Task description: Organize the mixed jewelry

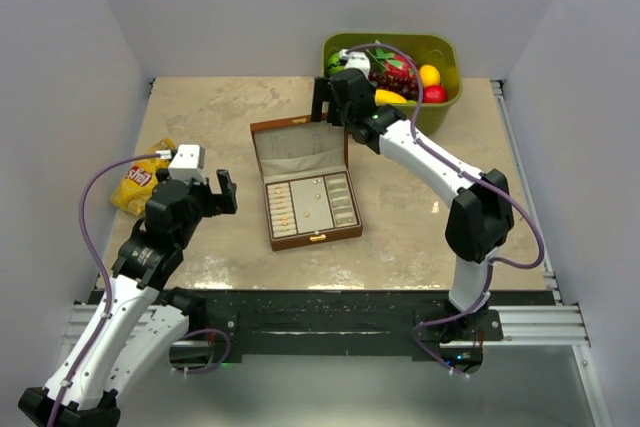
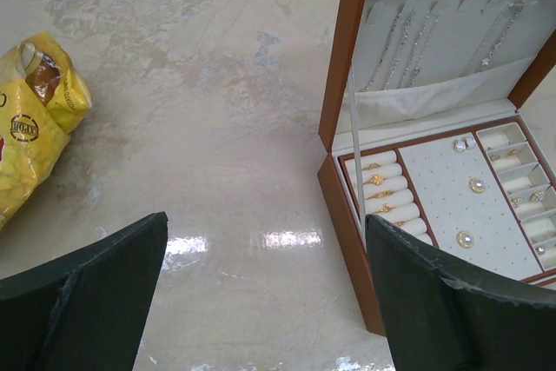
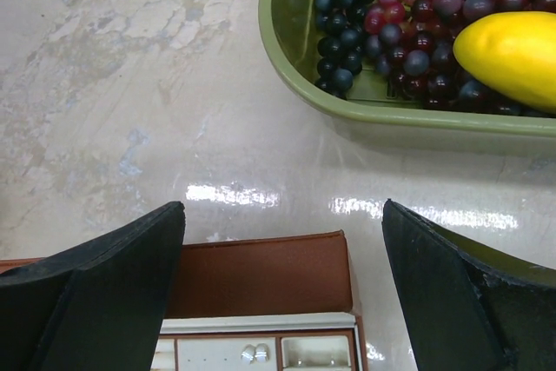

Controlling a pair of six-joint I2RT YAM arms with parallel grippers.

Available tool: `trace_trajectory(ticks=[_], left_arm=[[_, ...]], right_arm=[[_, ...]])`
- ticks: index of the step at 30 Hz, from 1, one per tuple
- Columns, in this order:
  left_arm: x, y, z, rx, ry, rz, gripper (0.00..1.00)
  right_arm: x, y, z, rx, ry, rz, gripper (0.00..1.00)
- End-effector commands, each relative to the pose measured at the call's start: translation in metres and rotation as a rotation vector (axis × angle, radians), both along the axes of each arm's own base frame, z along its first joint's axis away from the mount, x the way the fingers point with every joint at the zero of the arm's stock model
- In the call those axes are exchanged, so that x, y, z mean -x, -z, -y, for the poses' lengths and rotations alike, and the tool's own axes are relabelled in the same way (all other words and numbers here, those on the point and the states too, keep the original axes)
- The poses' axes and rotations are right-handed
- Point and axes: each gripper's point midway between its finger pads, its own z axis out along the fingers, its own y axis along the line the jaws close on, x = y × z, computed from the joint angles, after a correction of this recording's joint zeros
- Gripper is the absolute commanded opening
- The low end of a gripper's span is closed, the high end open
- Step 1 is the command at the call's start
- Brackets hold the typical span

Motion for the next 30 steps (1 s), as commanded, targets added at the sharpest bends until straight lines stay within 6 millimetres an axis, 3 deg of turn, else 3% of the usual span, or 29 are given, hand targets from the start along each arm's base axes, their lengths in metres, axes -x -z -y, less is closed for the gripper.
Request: trace_trajectory(ticks=[1, 14, 30], left_arm=[[-0.004, -0.007, -0.004, 0.012, -0.027, 0.024, 0.99], [-0.003, -0.011, -0.004, 0.018, -0.025, 0.040, 1.00], [0.000, -0.011, 0.010, 0.082, 0.027, 0.038, 0.99]], right_arm=[[0.016, -0.004, -0.001, -0.011, -0.071, -0.012, 0.99], [0.063, 0.028, 0.014, -0.111, -0.100, -0.054, 0.99], [0.119, 0.056, 0.011, -0.266, -0.157, -0.135, 0.99]])
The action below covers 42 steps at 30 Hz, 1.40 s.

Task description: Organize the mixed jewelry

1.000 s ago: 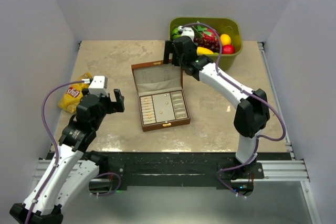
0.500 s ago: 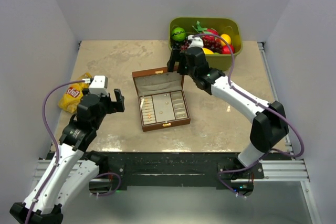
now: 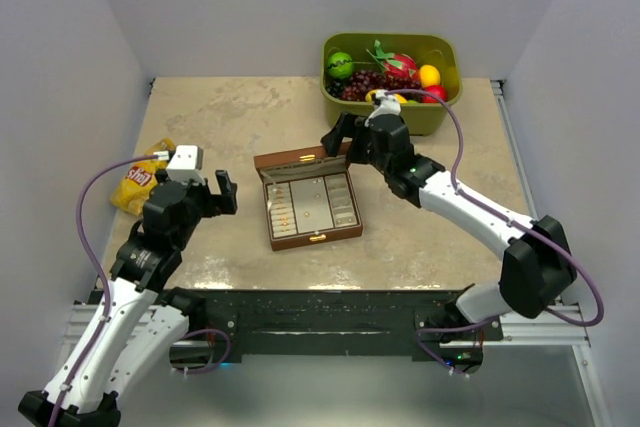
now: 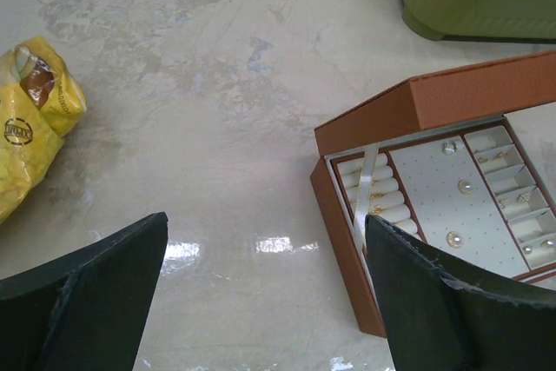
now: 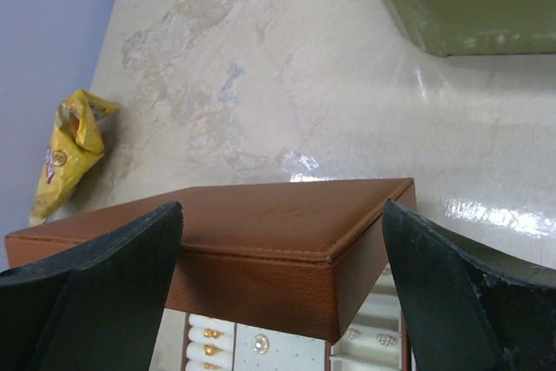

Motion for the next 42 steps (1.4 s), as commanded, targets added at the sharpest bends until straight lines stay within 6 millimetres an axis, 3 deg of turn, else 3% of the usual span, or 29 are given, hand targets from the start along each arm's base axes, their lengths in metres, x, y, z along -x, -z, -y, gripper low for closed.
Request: trace_trajectory(ticks=[1, 11, 19, 27, 34, 39, 42], left_arm=[[-0.002, -0.007, 0.011, 0.084, 0.023, 0.022, 0.99], [0.002, -0.002, 0.048, 0.302, 0.139, 0.015, 1.00], [0.003, 0.012, 0.057, 0.316, 0.180, -0.027, 1.00], [0.010, 0.042, 0.071, 0.352, 0.240, -0.093, 1.00], [0.018, 0.075, 0.084, 0.371, 0.256, -0.157, 1.00], [0.026, 0.099, 0.098, 0.327, 0.264, -0.223, 1.00], [0.023, 0.107, 0.097, 0.308, 0.237, -0.226, 1.00]], right_arm=[[0.032, 0.055, -0.001, 0.057, -0.049, -0.142, 0.99], [0.065, 0.076, -0.007, 0.033, -0.072, -0.197, 0.99], [0.086, 0.085, 0.007, 0.021, -0.061, -0.215, 0.99], [0.105, 0.084, 0.023, 0.012, -0.059, -0.215, 0.99], [0.118, 0.105, 0.041, 0.062, -0.027, -0.260, 0.99], [0.121, 0.115, 0.042, 0.070, -0.030, -0.282, 0.99], [0.122, 0.121, 0.041, 0.084, -0.039, -0.295, 0.97]])
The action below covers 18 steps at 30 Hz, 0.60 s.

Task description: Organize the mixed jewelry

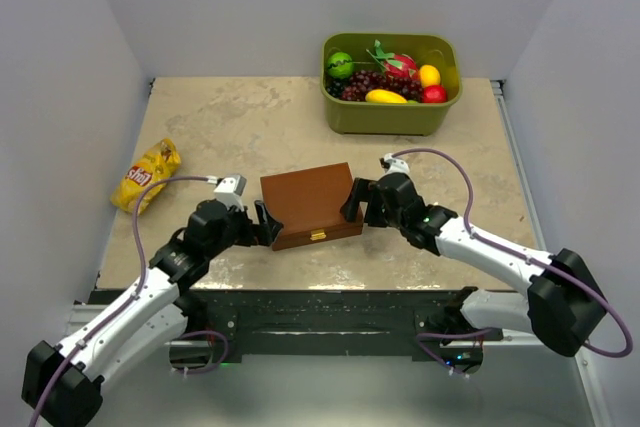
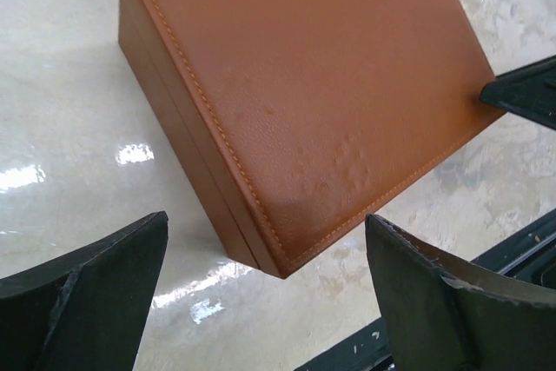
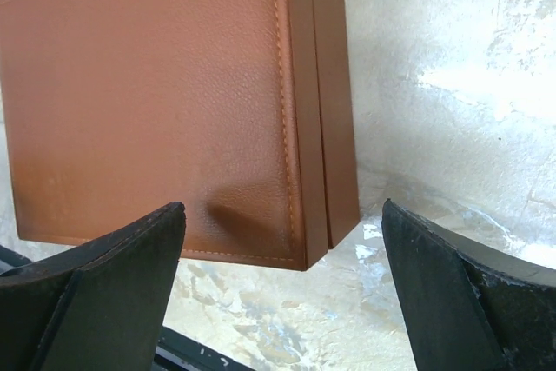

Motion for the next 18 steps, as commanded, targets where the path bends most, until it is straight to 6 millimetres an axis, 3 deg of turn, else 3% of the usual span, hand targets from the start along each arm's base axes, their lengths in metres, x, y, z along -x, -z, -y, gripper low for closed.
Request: trace_trajectory(ticks=[1, 11, 18], left_arm=[[-0.009, 0.003, 0.001, 0.005, -0.047, 0.028, 1.00], [0.002, 0.042, -0.003, 0.021, -0.062, -0.018, 1.00], [0.011, 0.068, -0.007, 0.008, -0.068, -0.069, 0.99]], right_arm=[[0.002, 0.005, -0.002, 0.003, -0.003, -0.014, 0.97], [0.016, 0.045, 0.012, 0.050, 0.018, -0.085, 0.82], [0.026, 0.059, 0.020, 0.041, 0.044, -0.109, 0.72]])
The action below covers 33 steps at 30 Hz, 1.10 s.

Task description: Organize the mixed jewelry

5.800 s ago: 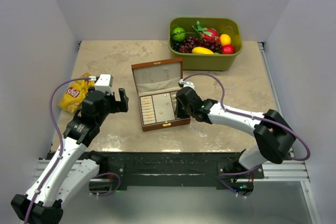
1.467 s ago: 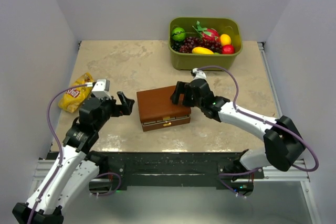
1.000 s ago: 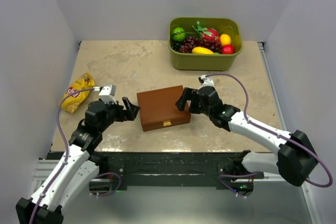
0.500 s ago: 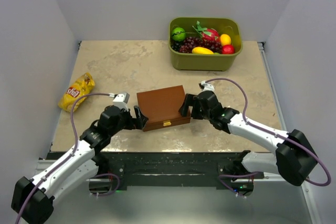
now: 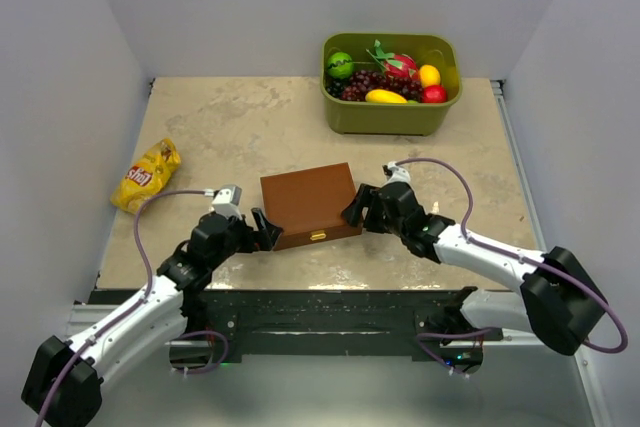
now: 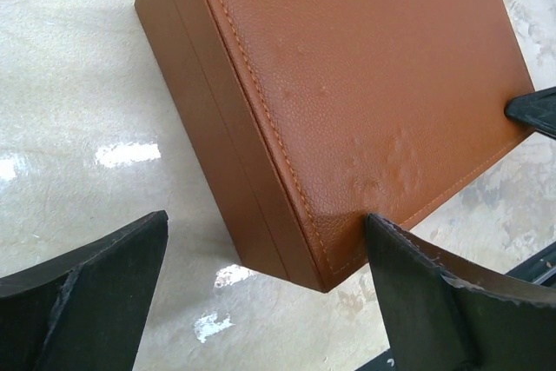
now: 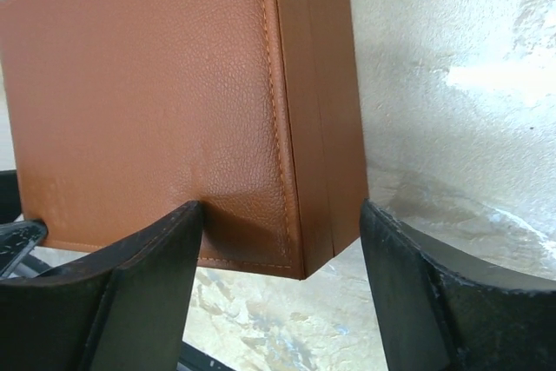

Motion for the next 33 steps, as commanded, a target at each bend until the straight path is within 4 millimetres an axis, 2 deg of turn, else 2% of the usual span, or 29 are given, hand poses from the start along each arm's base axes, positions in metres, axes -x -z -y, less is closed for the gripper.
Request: trace_trajectory(ticks=[1, 4, 7, 12, 14, 15, 22, 26, 29, 30, 32, 33], left_arm=[[0.009, 0.026, -0.006, -0.034, -0.009, -0.057, 0.98], [0.010, 0.029, -0.007, -0.040, -0.010, -0.066, 0.97], [0.009, 0.021, -0.007, -0.034, -0.013, -0.052, 0.96], [-0.002, -0.010, -0.012, -0.044, -0.045, 0.018, 0.99], [-0.005, -0.023, -0.012, -0.039, -0.050, 0.047, 1.00], [-0.006, -0.027, -0.012, -0.043, -0.051, 0.054, 1.00], [-0.014, -0.044, -0.017, -0.061, -0.084, 0.071, 0.99], [-0.017, -0.057, -0.011, -0.014, -0.089, 0.082, 1.00], [-0.022, -0.070, -0.010, 0.003, -0.102, 0.105, 1.00], [-0.023, -0.073, -0.010, 0.004, -0.108, 0.110, 0.99], [-0.027, -0.081, -0.015, -0.008, -0.135, 0.125, 1.00], [-0.028, -0.082, -0.018, -0.015, -0.152, 0.127, 1.00]], right_arm=[[0.023, 0.040, 0.023, 0.105, 0.013, -0.103, 0.70], [0.023, 0.043, 0.025, 0.120, 0.019, -0.117, 0.71], [0.021, 0.040, 0.026, 0.127, 0.024, -0.106, 0.75], [0.017, 0.028, 0.032, 0.143, 0.044, -0.067, 0.86], [0.015, 0.021, 0.038, 0.153, 0.067, -0.048, 0.92], [0.016, 0.020, 0.039, 0.157, 0.071, -0.048, 0.99], [0.008, -0.003, 0.060, 0.195, 0.163, 0.021, 0.99], [0.002, -0.013, 0.068, 0.227, 0.184, 0.042, 0.99], [-0.006, -0.015, 0.075, 0.225, 0.190, 0.034, 0.99], [-0.013, -0.014, 0.085, 0.217, 0.217, 0.022, 0.99], [-0.019, -0.019, 0.084, 0.174, 0.194, 0.023, 0.99], [-0.026, -0.021, 0.094, 0.166, 0.224, 0.025, 0.99]])
